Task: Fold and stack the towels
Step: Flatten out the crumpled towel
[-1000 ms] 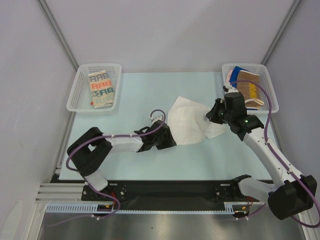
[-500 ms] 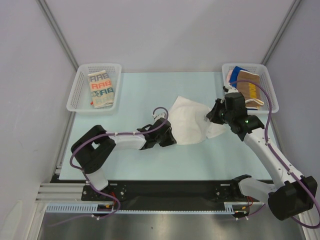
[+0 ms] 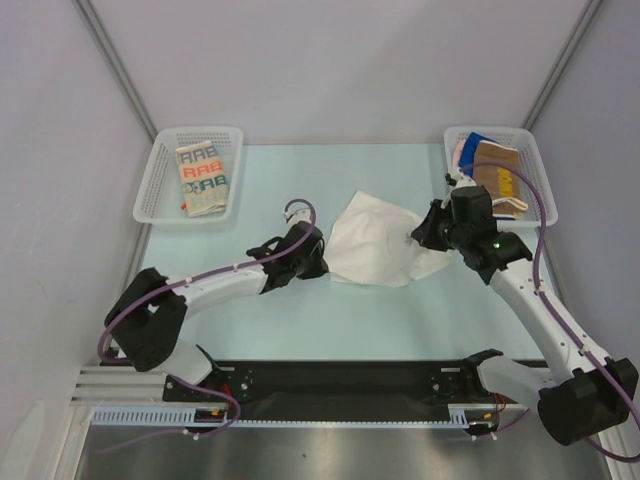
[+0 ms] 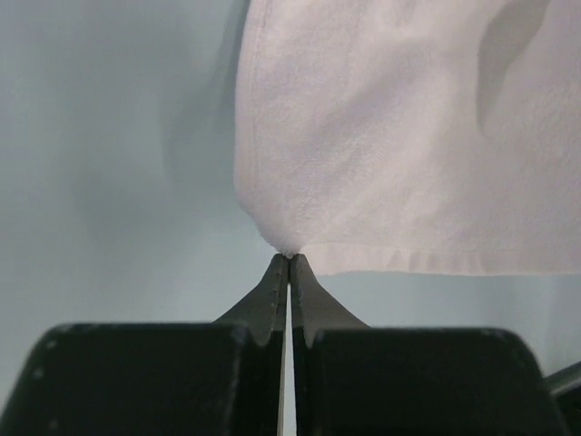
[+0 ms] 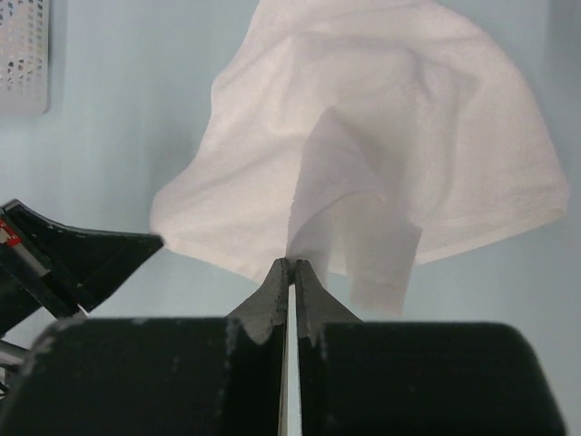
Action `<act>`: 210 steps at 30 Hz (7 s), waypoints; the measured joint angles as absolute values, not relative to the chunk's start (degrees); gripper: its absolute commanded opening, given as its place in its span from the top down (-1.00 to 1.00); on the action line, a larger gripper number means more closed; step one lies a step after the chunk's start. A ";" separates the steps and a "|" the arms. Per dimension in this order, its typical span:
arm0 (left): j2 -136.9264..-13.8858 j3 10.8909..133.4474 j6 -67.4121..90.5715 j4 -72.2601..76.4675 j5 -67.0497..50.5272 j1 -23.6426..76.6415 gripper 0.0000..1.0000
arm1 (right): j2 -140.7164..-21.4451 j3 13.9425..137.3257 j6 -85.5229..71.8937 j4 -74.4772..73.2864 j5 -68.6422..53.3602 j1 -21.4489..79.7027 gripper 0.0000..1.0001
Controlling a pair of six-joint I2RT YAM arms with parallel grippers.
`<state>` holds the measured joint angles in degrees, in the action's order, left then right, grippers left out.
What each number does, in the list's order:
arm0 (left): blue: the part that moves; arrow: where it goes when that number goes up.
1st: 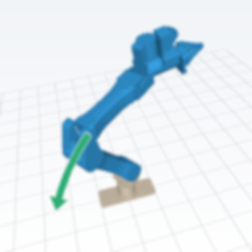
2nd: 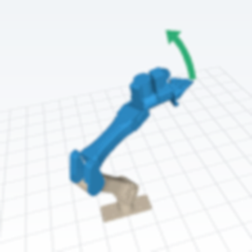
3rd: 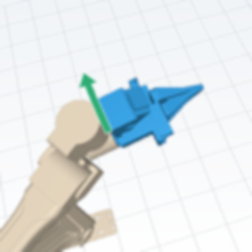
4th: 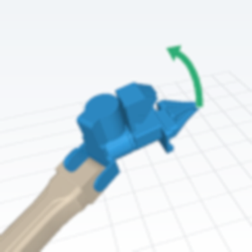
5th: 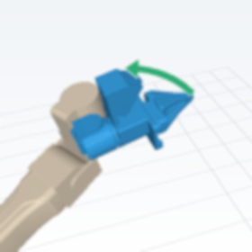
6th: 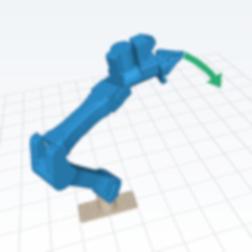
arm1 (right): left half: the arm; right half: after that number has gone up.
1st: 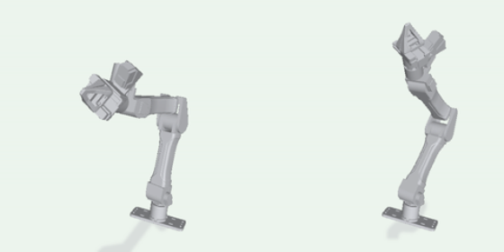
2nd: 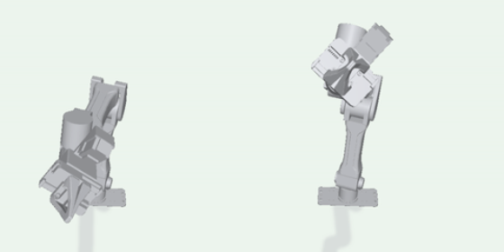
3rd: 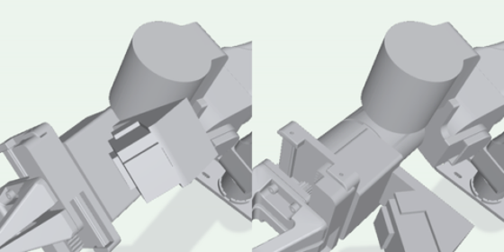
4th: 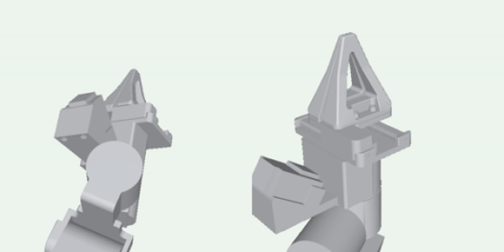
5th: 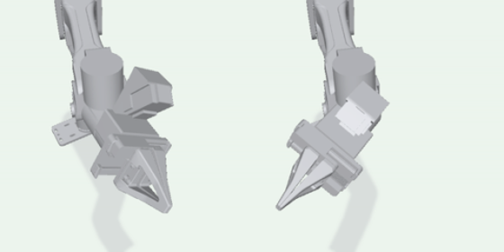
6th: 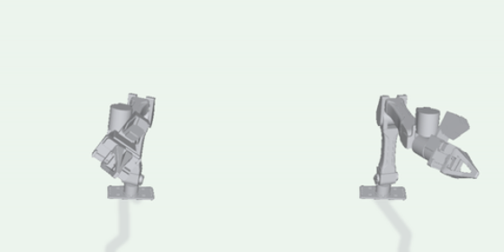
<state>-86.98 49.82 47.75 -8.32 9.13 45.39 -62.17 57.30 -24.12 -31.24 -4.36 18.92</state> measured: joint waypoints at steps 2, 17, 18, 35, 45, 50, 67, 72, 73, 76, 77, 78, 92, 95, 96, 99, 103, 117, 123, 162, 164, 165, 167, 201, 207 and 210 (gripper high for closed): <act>-85.71 51.22 44.47 -12.08 11.11 45.12 0.99 | -62.13 57.58 -24.14 -31.59 -4.49 20.21 1.00; -101.47 60.01 32.16 -19.75 10.48 47.99 0.86 | -70.00 55.37 -25.43 -26.92 -4.12 31.16 1.00; -102.10 60.25 32.01 -19.44 10.20 48.18 0.82 | -70.91 54.87 -25.76 -25.78 -4.01 31.90 1.00; -97.71 51.92 37.32 -7.68 -1.45 42.06 0.02 | -84.86 43.55 -31.97 -3.77 -6.50 36.05 1.00; -99.96 52.53 38.94 -3.51 -5.23 41.32 0.07 | -83.00 41.23 -31.27 1.26 -3.03 40.53 0.71; -100.53 53.01 39.07 -3.16 -5.76 41.32 0.07 | -84.16 41.23 -30.28 2.76 -1.26 42.72 0.54; -100.88 53.04 39.05 -2.42 -6.28 41.32 0.10 | -88.42 41.25 -30.00 5.06 3.66 44.38 0.19; -100.90 53.04 39.05 -2.35 -6.31 41.32 0.10 | -88.47 41.25 -31.07 6.02 3.84 44.01 0.14; -100.90 53.04 39.05 -2.33 -6.33 41.32 0.09 | -88.47 41.25 -31.29 6.13 3.97 43.94 0.12; -100.95 53.04 39.03 -2.17 -6.44 41.32 0.10 | -88.47 41.25 -31.59 6.26 4.75 43.88 0.06; -100.97 53.01 39.05 -2.11 -6.46 41.32 0.10 | -88.49 41.25 -31.59 6.26 5.06 43.88 0.06; -100.99 53.04 39.05 -2.07 -6.48 41.32 0.10 | -88.60 41.28 -31.59 6.24 5.30 43.88 0.05; -100.86 52.88 39.05 -1.50 -6.85 41.25 -0.08 | -93.69 44.80 -33.56 4.64 8.21 43.22 1.00; -100.62 52.38 39.07 -0.78 -6.94 41.17 -0.08 | -93.67 43.57 -35.07 6.57 5.26 40.64 1.00; -100.55 52.21 39.07 -0.51 -7.07 41.12 -0.08 | -93.67 43.00 -35.68 7.57 3.81 39.55 1.00; -100.51 51.92 39.09 -0.03 -7.55 40.95 -0.06 | -93.67 41.52 -37.47 10.15 -0.10 36.42 1.00; -100.49 51.40 39.48 0.82 -7.88 40.80 -0.01 | -93.86 39.20 -39.77 14.33 -5.69 32.64 1.00; -101.97 52.86 40.56 0.64 -8.21 39.77 0.00 | -96.23 35.05 -46.61 24.10 -20.84 25.26 1.00; -102.76 54.30 40.97 0.56 -7.81 39.75 -0.11 | -95.88 35.05 -48.49 23.75 -23.90 23.53 1.00; -107.37 63.90 39.07 -4.21 -4.29 39.57 -0.11 | -93.78 35.16 -47.55 19.40 -24.47 23.05 1.00; -107.37 64.29 38.63 -3.97 -4.03 39.51 -0.10 | -93.78 35.16 -47.46 19.16 -24.47 22.98 1.00; -107.46 64.62 38.46 -3.97 -4.05 39.44 -0.10 | -93.78 35.16 -47.37 19.05 -24.47 22.92 1.00; -107.87 65.36 38.35 -3.46 -4.10 39.35 -0.10 | -93.78 35.16 -47.33 18.92 -24.49 22.83 1.00; -109.56 55.59 38.83 18.00 -17.65 39.33 -0.05 | -96.12 35.51 -47.37 20.43 -26.28 21.74 1.00; -108.18 53.01 39.46 19.20 -18.22 39.53 -0.05 | -96.18 35.51 -47.35 20.49 -26.28 21.74 1.00; -107.42 52.14 39.57 19.27 -18.24 39.75 -0.04 | -96.20 35.53 -47.35 20.49 -26.24 21.74 1.00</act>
